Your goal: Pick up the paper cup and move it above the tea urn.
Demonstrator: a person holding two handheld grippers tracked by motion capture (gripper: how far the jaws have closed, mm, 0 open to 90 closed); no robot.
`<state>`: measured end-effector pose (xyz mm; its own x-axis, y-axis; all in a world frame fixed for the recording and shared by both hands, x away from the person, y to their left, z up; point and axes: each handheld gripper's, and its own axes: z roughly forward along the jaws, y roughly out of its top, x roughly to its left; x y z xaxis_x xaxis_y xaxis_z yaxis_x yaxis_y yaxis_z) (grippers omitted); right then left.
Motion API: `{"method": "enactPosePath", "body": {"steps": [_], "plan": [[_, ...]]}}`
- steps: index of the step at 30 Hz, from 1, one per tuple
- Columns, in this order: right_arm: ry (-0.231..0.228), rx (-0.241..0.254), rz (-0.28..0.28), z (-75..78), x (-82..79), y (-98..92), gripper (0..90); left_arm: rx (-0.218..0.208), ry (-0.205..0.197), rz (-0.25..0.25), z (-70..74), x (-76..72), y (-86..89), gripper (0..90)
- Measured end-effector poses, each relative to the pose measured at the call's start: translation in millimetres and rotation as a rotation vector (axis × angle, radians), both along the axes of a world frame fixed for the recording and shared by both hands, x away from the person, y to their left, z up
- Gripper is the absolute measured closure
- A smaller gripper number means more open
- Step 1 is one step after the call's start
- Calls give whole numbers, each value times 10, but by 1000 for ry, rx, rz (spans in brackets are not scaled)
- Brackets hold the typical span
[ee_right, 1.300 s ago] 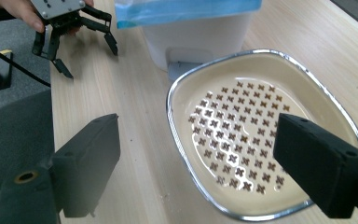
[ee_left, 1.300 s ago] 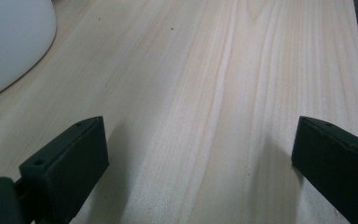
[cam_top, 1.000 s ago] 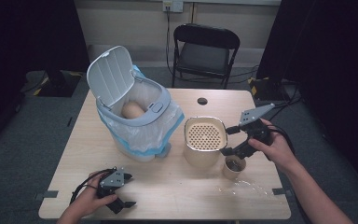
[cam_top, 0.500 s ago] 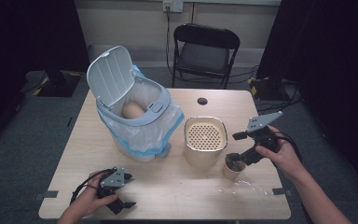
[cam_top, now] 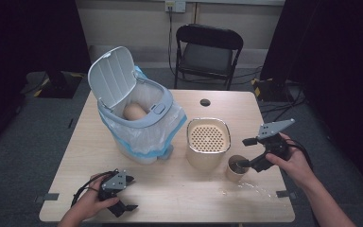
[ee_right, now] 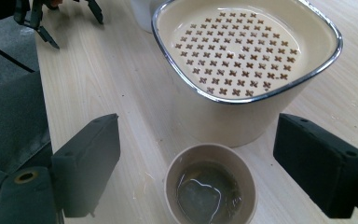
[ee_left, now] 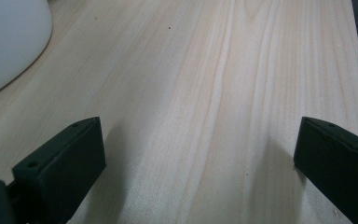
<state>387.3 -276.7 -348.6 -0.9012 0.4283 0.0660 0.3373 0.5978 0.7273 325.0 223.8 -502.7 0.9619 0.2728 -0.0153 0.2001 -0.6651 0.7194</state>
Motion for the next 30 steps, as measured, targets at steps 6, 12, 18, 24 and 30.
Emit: {"method": "enactPosePath", "body": {"steps": [6,12,18,24,30], "plan": [[3,-1,-13,-68,-27,-78,144,1,1,1,0,-1,0,13],[15,15,-27,-147,-54,-175,144,0,0,0,0,0,0,13],[20,17,-38,-209,-80,-242,144,0,0,1,0,-1,0,13],[28,12,-48,-298,-118,-312,144,0,0,0,0,0,0,13],[34,17,-54,-367,-154,-380,144,0,0,1,0,-1,0,14]]}}
